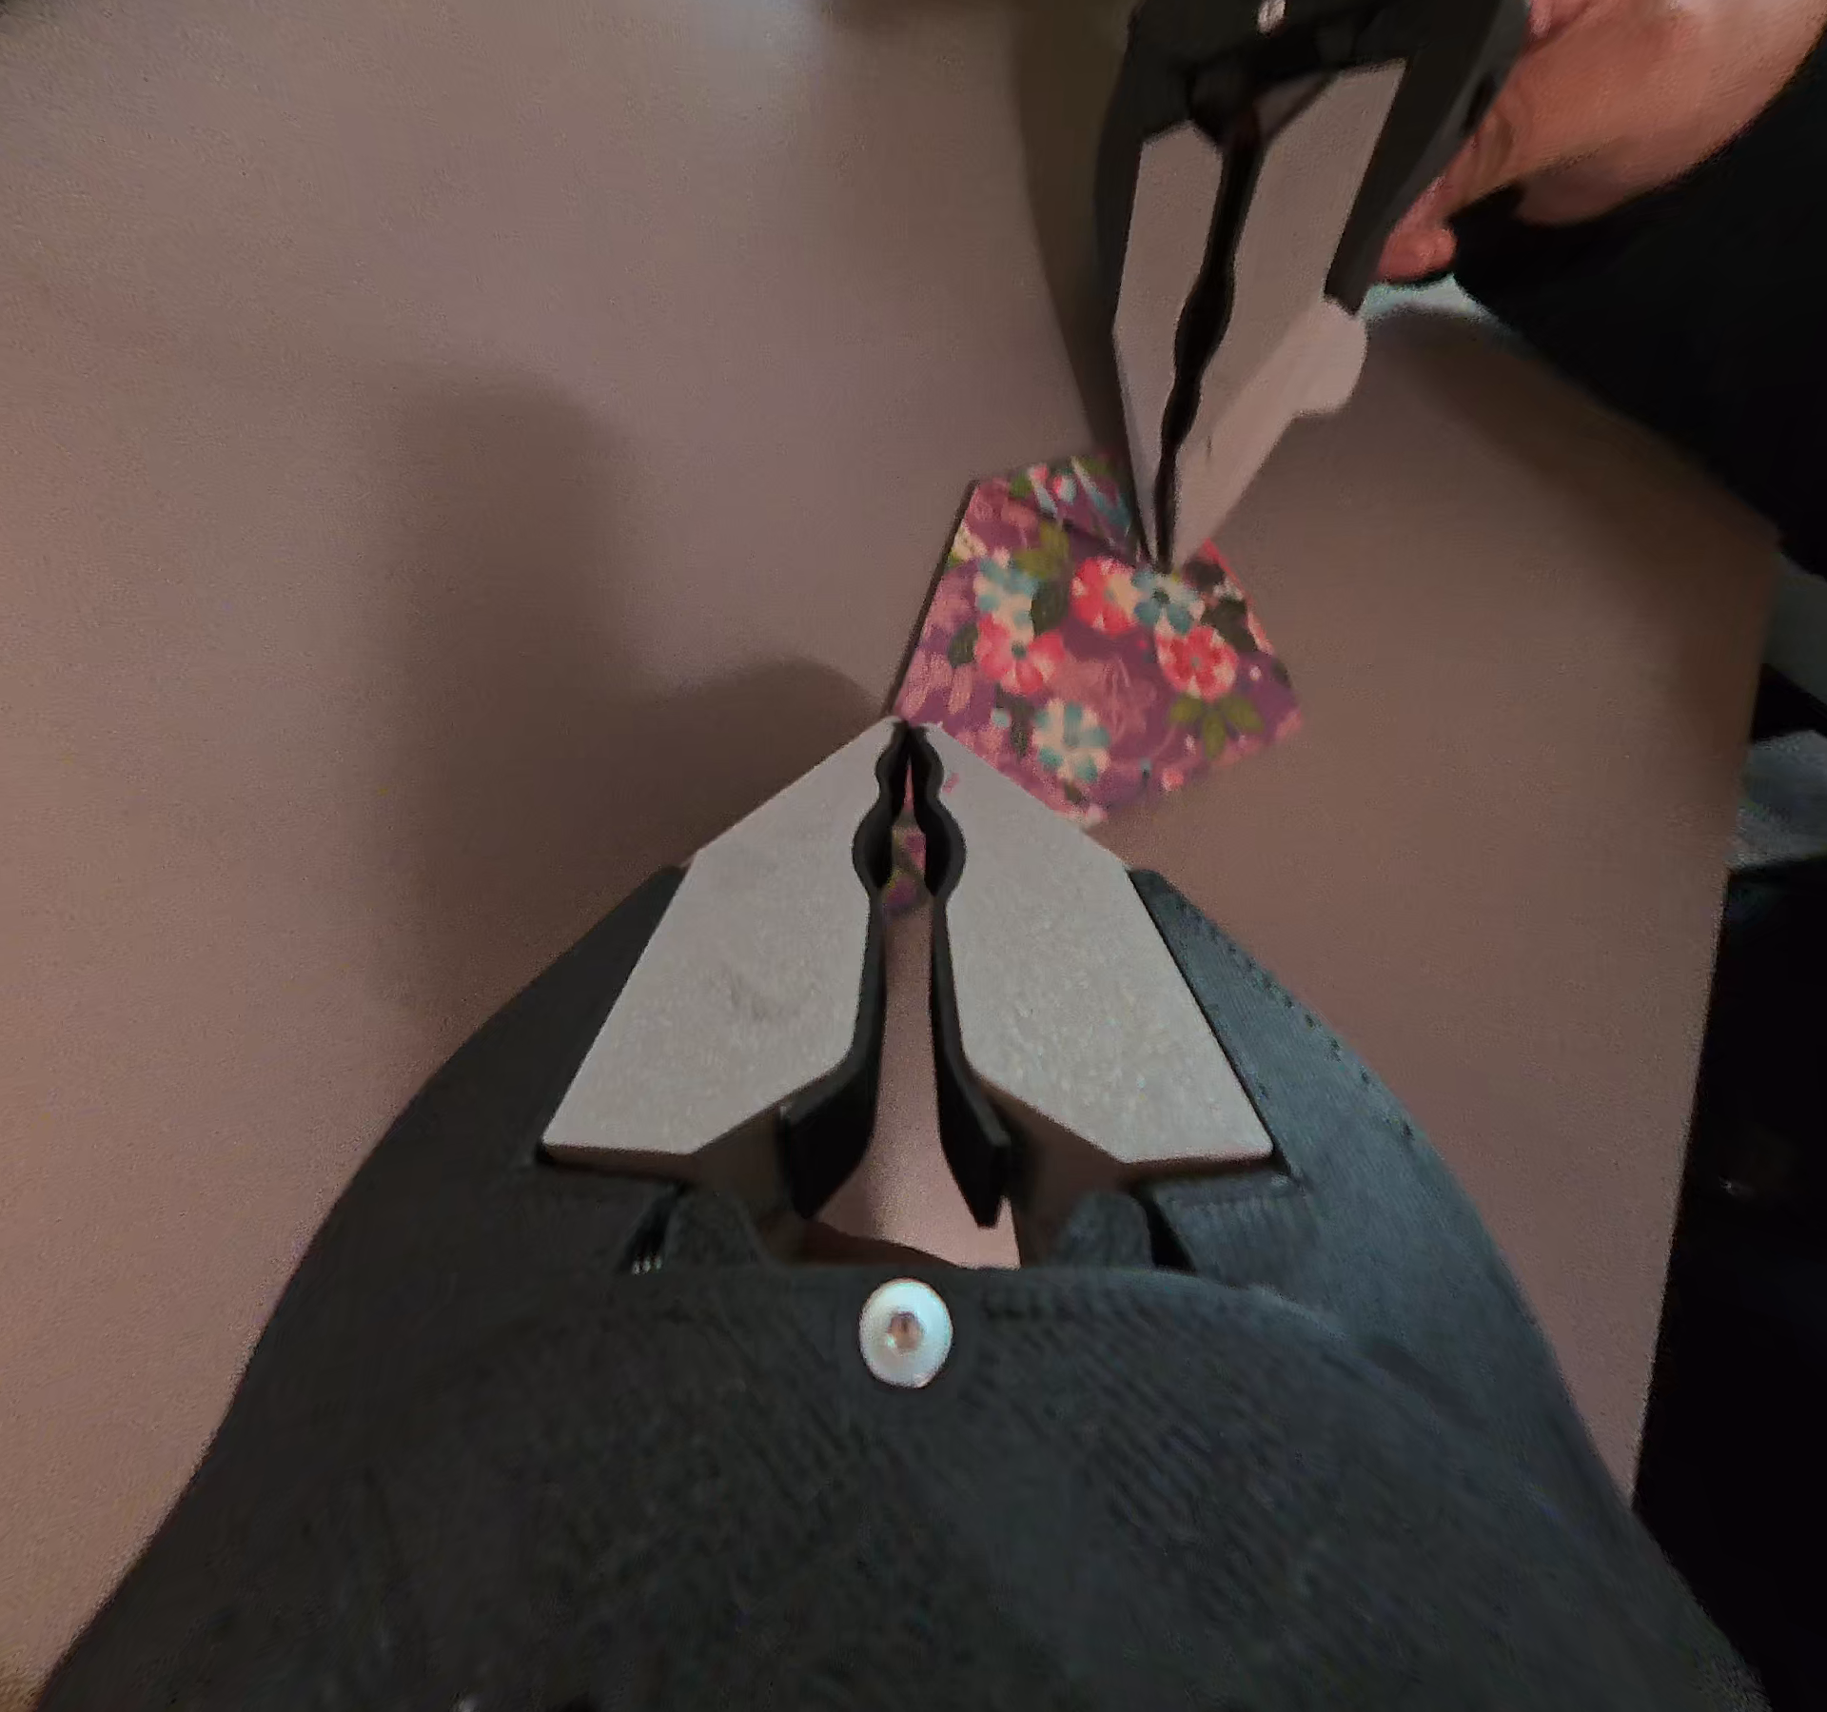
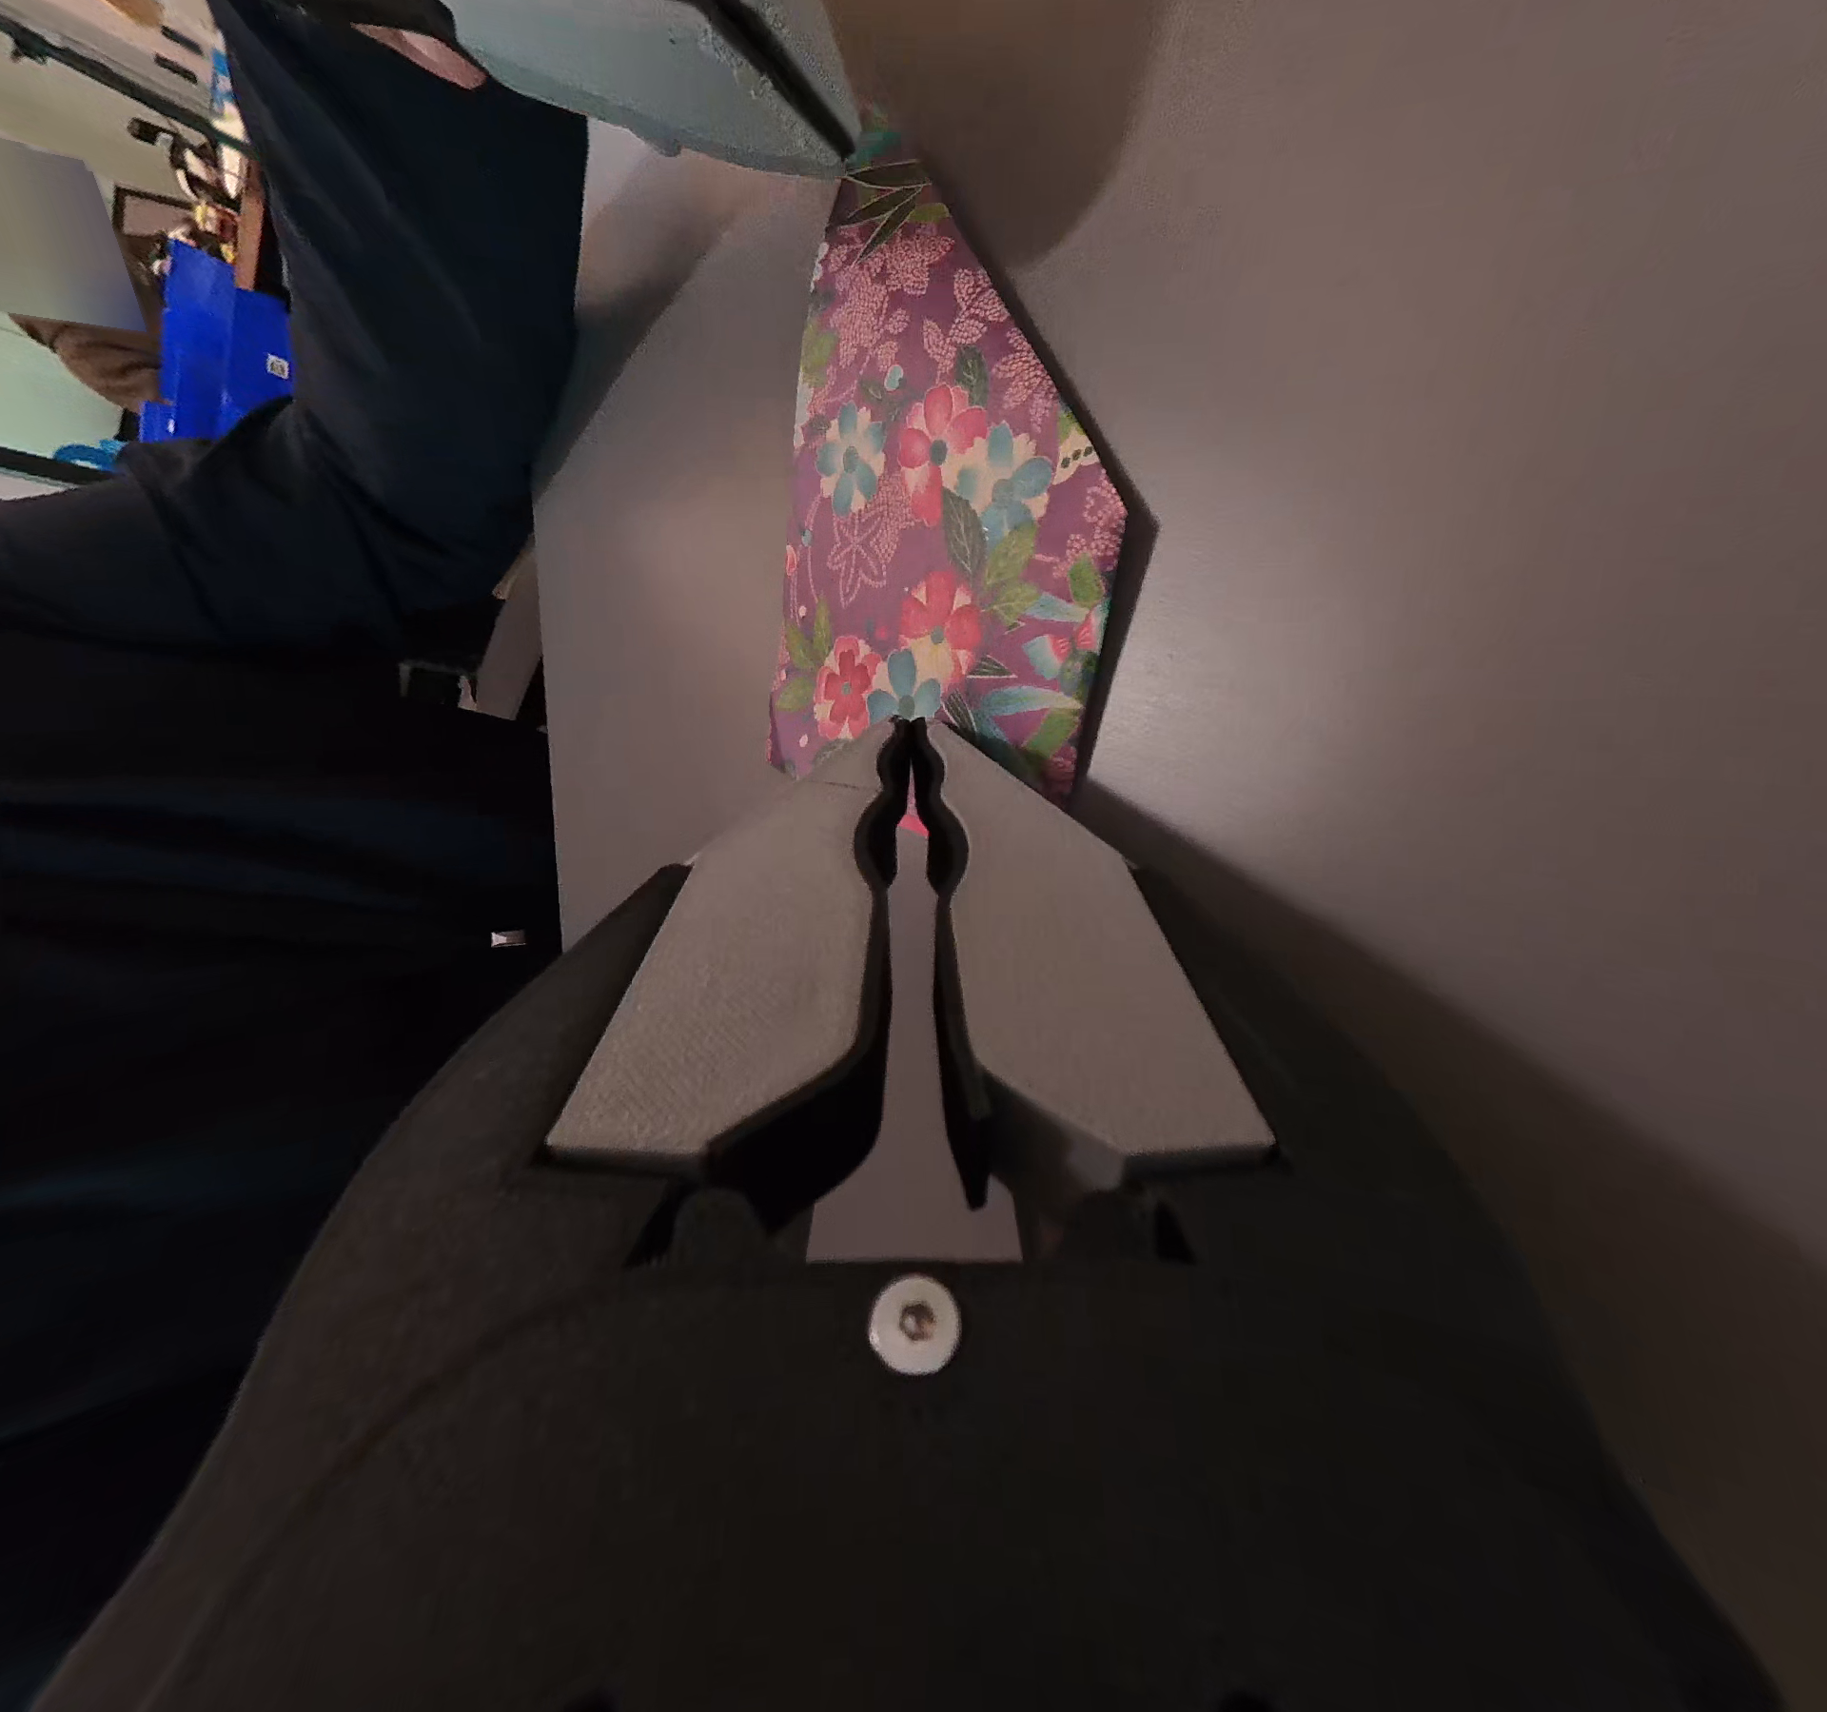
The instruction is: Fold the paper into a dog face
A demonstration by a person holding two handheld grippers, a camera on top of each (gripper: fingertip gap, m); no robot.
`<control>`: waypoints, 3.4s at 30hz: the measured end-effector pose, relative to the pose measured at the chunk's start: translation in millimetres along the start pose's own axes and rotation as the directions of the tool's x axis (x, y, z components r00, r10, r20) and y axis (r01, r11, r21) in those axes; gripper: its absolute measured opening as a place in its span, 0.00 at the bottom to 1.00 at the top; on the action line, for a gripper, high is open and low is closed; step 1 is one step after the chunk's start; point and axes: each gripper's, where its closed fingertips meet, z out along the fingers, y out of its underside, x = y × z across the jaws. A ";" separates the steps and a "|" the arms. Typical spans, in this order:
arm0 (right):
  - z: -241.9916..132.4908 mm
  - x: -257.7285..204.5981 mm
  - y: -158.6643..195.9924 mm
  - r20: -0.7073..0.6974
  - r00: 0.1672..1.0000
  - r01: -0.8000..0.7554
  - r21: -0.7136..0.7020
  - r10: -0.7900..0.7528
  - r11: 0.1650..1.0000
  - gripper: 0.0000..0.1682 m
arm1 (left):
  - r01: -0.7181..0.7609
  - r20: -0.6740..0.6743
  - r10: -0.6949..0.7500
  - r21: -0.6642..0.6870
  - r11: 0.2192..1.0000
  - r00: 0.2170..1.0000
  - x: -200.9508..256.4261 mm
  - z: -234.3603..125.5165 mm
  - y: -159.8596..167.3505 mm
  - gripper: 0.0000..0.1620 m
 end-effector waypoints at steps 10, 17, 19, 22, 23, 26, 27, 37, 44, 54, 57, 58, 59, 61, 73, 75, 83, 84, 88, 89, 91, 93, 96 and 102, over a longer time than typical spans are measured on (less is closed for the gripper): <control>-10.4 7.3 1.9 -0.054 0.998 0.012 0.017 -0.011 1.000 0.00 | 0.039 -0.116 -0.046 -0.065 0.997 0.992 2.2 -11.4 26.4 0.00; -10.6 5.4 3.0 -0.044 0.999 0.016 0.016 -0.015 1.000 0.00 | 0.036 -0.164 -0.055 -0.121 0.992 0.985 12.3 -0.5 35.6 0.00; -10.0 5.4 4.8 -0.036 0.999 0.008 0.010 -0.007 1.000 0.00 | 0.034 -0.178 -0.056 -0.125 0.992 0.982 15.2 0.6 36.3 0.00; -9.7 5.1 4.8 -0.023 1.000 -0.001 0.012 0.001 1.000 0.00 | 0.032 -0.191 -0.055 -0.122 0.992 0.980 17.8 1.7 35.3 0.00; -9.6 5.0 4.8 -0.023 1.000 0.000 0.012 0.001 1.000 0.00 | 0.032 -0.192 -0.055 -0.119 0.992 0.980 18.0 1.8 34.6 0.00; -9.5 4.9 4.8 -0.021 1.000 -0.001 0.012 0.002 1.000 0.00 | 0.037 -0.205 -0.057 -0.097 0.995 0.977 19.1 -0.2 30.6 0.00; -9.5 4.8 4.7 -0.020 1.000 -0.002 0.012 0.002 1.000 0.00 | 0.043 -0.216 -0.060 -0.081 0.996 0.975 20.0 -2.1 27.9 0.00; -8.7 3.6 5.1 -0.020 1.000 0.005 0.009 -0.004 1.000 0.00 | 0.129 -0.171 -0.134 -0.036 0.991 0.976 1.8 -8.5 22.2 0.29; -8.6 3.1 5.3 -0.020 1.000 0.005 0.006 -0.005 1.000 0.00 | 0.338 -0.183 -0.323 0.056 0.940 0.929 -24.1 -17.5 9.1 0.27; -8.9 2.9 5.6 -0.017 1.000 0.002 0.005 -0.002 1.000 0.00 | 0.310 -0.164 -0.308 -0.014 0.951 0.937 -20.9 -15.5 23.0 0.26; -9.0 2.9 5.5 -0.013 1.000 -0.002 0.006 0.002 1.000 0.00 | 0.309 -0.167 -0.307 -0.013 0.951 0.937 -20.2 -18.1 24.0 0.24; -9.0 2.9 5.4 -0.013 1.000 -0.003 0.006 0.003 1.000 0.00 | 0.307 -0.151 -0.306 -0.021 0.952 0.940 -21.6 -17.5 26.3 0.24; -9.0 2.9 5.4 -0.013 1.000 -0.003 0.007 0.003 1.000 0.00 | 0.306 -0.139 -0.308 -0.030 0.951 0.941 -22.8 -16.7 28.3 0.25; -9.0 2.9 5.3 -0.017 1.000 0.000 0.006 0.000 1.000 0.00 | 0.307 -0.146 -0.310 -0.044 0.951 0.939 -20.7 -15.4 30.6 0.25; -8.4 2.8 4.4 -0.021 1.000 0.003 0.004 -0.003 1.000 0.00 | 0.276 -0.186 -0.291 -0.102 0.956 0.939 -4.0 -6.8 33.8 0.15; -8.4 2.8 4.4 -0.023 1.000 0.004 0.003 -0.004 1.000 0.00 | 0.273 -0.176 -0.287 -0.102 0.957 0.942 -5.2 -5.3 33.2 0.13; -9.0 2.1 3.2 -0.026 1.000 0.014 0.005 -0.014 1.000 0.00 | 0.228 -0.125 -0.239 -0.094 0.969 0.963 -12.8 -4.4 32.7 0.00; -8.9 2.3 3.2 -0.027 1.000 0.015 0.004 -0.014 1.000 0.00 | 0.221 -0.129 -0.233 -0.096 0.970 0.964 -11.3 -4.1 32.6 0.00; -8.2 2.9 4.2 -0.025 1.000 0.011 -0.001 -0.011 1.000 0.00 | 0.214 -0.159 -0.228 -0.102 0.971 0.960 -4.7 -5.8 32.4 0.00; -8.3 3.0 4.2 -0.024 1.000 0.011 -0.001 -0.011 1.000 0.00 | 0.224 -0.167 -0.237 -0.094 0.970 0.957 -4.9 -7.4 31.3 0.00; -8.7 3.4 4.2 -0.024 1.000 0.010 0.000 -0.010 1.000 0.00 | 0.249 -0.176 -0.259 -0.075 0.966 0.950 -7.2 -11.7 29.2 0.11; -9.0 3.7 4.1 -0.023 1.000 0.008 0.001 -0.008 1.000 0.00 | 0.263 -0.183 -0.270 -0.061 0.963 0.945 -9.1 -15.6 28.1 0.14; -9.3 4.1 4.0 -0.021 1.000 0.006 0.003 -0.006 1.000 0.00 | 0.262 -0.196 -0.271 -0.070 0.963 0.943 -6.7 -17.3 30.4 0.15; -9.7 4.3 4.1 -0.014 1.000 0.001 0.006 -0.001 1.000 0.00 | 0.234 -0.211 -0.256 -0.124 0.964 0.943 0.6 -10.1 38.7 0.14</control>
